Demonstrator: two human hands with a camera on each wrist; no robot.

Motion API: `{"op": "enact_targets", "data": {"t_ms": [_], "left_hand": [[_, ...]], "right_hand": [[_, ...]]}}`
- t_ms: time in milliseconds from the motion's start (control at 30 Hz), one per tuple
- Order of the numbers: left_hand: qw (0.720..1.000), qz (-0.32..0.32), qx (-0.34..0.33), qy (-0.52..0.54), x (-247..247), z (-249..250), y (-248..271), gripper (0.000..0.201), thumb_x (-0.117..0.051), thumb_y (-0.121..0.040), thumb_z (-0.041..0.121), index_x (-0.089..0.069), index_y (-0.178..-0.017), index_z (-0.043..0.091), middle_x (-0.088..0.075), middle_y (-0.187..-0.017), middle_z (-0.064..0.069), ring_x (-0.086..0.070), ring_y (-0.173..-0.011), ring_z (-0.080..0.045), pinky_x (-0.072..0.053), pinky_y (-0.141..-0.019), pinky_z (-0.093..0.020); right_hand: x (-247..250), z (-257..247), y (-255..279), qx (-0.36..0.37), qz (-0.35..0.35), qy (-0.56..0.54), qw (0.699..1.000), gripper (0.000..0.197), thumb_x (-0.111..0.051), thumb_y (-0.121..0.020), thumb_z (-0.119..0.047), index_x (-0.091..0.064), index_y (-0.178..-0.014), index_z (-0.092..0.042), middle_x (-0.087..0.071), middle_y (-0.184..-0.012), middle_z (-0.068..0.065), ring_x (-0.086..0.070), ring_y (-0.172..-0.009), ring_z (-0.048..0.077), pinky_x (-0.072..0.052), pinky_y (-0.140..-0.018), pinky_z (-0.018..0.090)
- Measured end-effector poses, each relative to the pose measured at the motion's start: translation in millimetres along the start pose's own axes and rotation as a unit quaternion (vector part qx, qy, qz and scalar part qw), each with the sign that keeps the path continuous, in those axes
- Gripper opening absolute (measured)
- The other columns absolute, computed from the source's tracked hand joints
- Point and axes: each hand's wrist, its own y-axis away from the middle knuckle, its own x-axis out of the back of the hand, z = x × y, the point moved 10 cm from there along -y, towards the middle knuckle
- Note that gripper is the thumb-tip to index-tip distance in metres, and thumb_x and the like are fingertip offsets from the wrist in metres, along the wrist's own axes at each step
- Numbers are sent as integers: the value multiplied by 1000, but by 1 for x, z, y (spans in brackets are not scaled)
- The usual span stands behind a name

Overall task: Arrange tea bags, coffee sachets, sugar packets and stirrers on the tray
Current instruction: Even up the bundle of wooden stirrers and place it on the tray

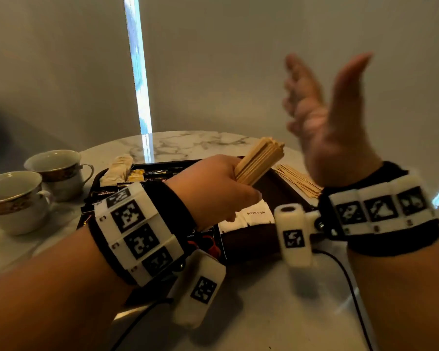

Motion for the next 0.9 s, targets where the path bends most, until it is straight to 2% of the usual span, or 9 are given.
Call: {"op": "enact_targets", "data": {"t_ms": [133, 267, 367, 400, 500, 667, 733, 800, 900], "left_hand": [[1000, -9, 4, -15, -4, 3, 4, 15, -69, -93, 30, -55, -91, 26, -63, -73, 3, -60, -48, -3, -46, -46, -13], [998, -12, 0, -58, -2, 4, 5, 19, -69, -93, 31, -51, -99, 30, -63, -81, 3, -61, -57, -6, -48, -47, -13], [997, -7, -12, -82, -4, 4, 6, 11, -70, -92, 31, -60, -96, 27, -66, -80, 2, -63, -61, -7, -51, -52, -18], [996, -4, -14, -83, -3, 4, 6, 10, -69, -92, 31, -61, -96, 28, -66, -80, 2, -64, -61, -7, -51, -52, -17], [997, -6, -24, -76, -1, 7, 4, 13, -68, -92, 31, -55, -90, 32, -66, -79, 4, -65, -58, -6, -51, -49, -12], [991, -4, -42, -125, 1, 6, 3, 21, -69, -92, 31, -63, -112, 28, -68, -96, 3, -67, -81, -8, -58, -73, -24], [996, 32, -41, -76, 12, 3, 2, 11, -70, -92, 31, -62, -98, 29, -67, -83, 3, -64, -65, -2, -52, -56, -18], [993, 84, -78, 26, 30, 9, 2, 14, -71, -91, 29, -57, -89, 30, -61, -70, 5, -59, -50, -1, -48, -46, -21], [914, 253, -220, 228, 83, 24, 21, 14, -71, -93, 25, -59, -86, 23, -58, -63, 7, -61, -57, -12, -58, -62, -51]], "right_hand": [[-40, 13, 5, -8, -115, 72, 991, 142, -22, -34, -109, -24, -156, -37, -24, -164, -8, -19, -151, 14, -10, -120, 44], [-16, -1, -1, 28, -84, -17, 996, 139, -22, -34, -103, -32, -154, -33, -30, -161, -11, -23, -150, 10, -7, -121, 49], [-52, 9, 14, 35, -186, 86, 978, 140, -21, -32, -109, -43, -148, -33, -45, -153, -10, -45, -130, -2, -31, -111, 32], [-55, 12, 15, 29, -198, 114, 973, 140, -18, -31, -110, -47, -145, -34, -48, -150, -9, -46, -127, -3, -34, -109, 33], [-27, 5, 3, 41, -128, 74, 988, 128, -15, -37, -108, -54, -138, -39, -53, -146, -9, -43, -137, 7, -29, -115, 49], [-59, 20, 19, -2, -206, 56, 977, 110, -39, -39, -106, -60, -121, -37, -64, -128, -6, -59, -119, 3, -49, -96, 29], [-45, 24, 9, -42, -132, 10, 990, 110, -38, -40, -107, -64, -118, -35, -65, -127, -4, -60, -118, 6, -50, -92, 25], [-11, 32, -2, -87, -5, -119, 989, 102, -25, -67, -98, -65, -124, -23, -66, -126, 7, -61, -120, 22, -49, -101, 40], [-13, 57, 0, -206, 14, -332, 920, 97, -23, -86, -84, -56, -130, -4, -61, -125, 33, -60, -118, 48, -46, -103, 57]]}}
